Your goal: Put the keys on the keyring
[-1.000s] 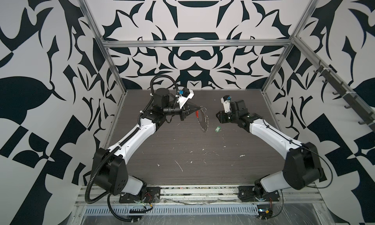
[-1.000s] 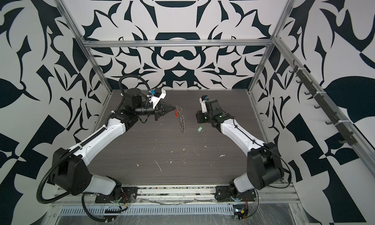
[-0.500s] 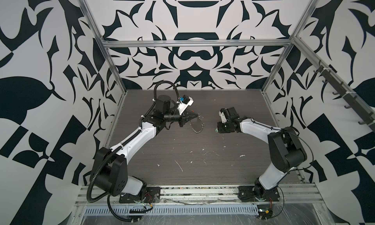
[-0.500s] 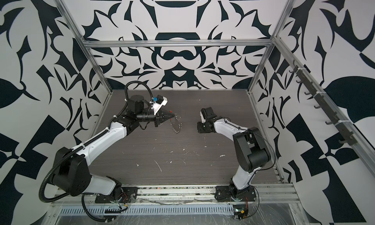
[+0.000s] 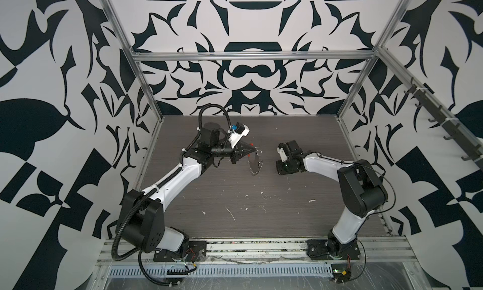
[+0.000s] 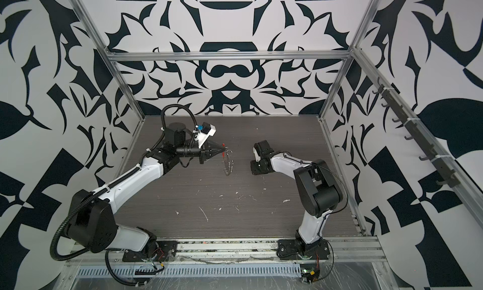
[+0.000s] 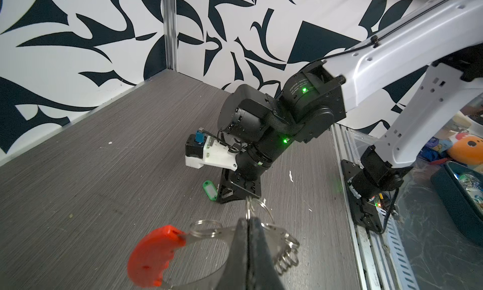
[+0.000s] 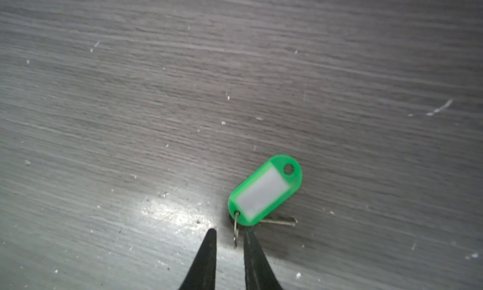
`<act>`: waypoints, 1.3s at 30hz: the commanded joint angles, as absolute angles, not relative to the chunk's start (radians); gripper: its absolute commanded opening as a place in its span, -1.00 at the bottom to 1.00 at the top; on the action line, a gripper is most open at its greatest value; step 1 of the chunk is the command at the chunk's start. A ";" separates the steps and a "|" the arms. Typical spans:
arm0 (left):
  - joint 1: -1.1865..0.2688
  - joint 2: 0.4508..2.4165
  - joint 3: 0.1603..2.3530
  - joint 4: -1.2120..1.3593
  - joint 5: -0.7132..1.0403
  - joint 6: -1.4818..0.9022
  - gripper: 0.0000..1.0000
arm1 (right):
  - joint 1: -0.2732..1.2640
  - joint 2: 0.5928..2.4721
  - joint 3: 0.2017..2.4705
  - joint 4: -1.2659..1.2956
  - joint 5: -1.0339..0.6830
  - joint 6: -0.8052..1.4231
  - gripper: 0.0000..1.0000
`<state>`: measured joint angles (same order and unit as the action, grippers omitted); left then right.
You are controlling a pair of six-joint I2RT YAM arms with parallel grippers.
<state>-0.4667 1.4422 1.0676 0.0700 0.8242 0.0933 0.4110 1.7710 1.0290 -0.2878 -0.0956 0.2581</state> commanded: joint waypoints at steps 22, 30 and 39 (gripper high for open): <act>-0.468 1.406 1.047 0.166 0.837 0.143 -1.00 | 0.423 1.619 1.105 -0.418 -0.066 0.152 -1.00; -0.451 1.384 1.034 0.128 0.845 0.376 -1.00 | 0.422 1.451 1.238 -0.568 -0.368 0.057 -1.00; -0.441 1.409 1.081 0.056 0.895 0.458 -1.00 | 0.465 1.403 1.383 -0.683 -0.592 -0.027 -1.00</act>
<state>-0.4442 1.4113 1.0466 0.0734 0.8532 0.4068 0.4511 1.4170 1.3247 -0.6193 -0.4870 0.0212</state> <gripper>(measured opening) 0.041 0.048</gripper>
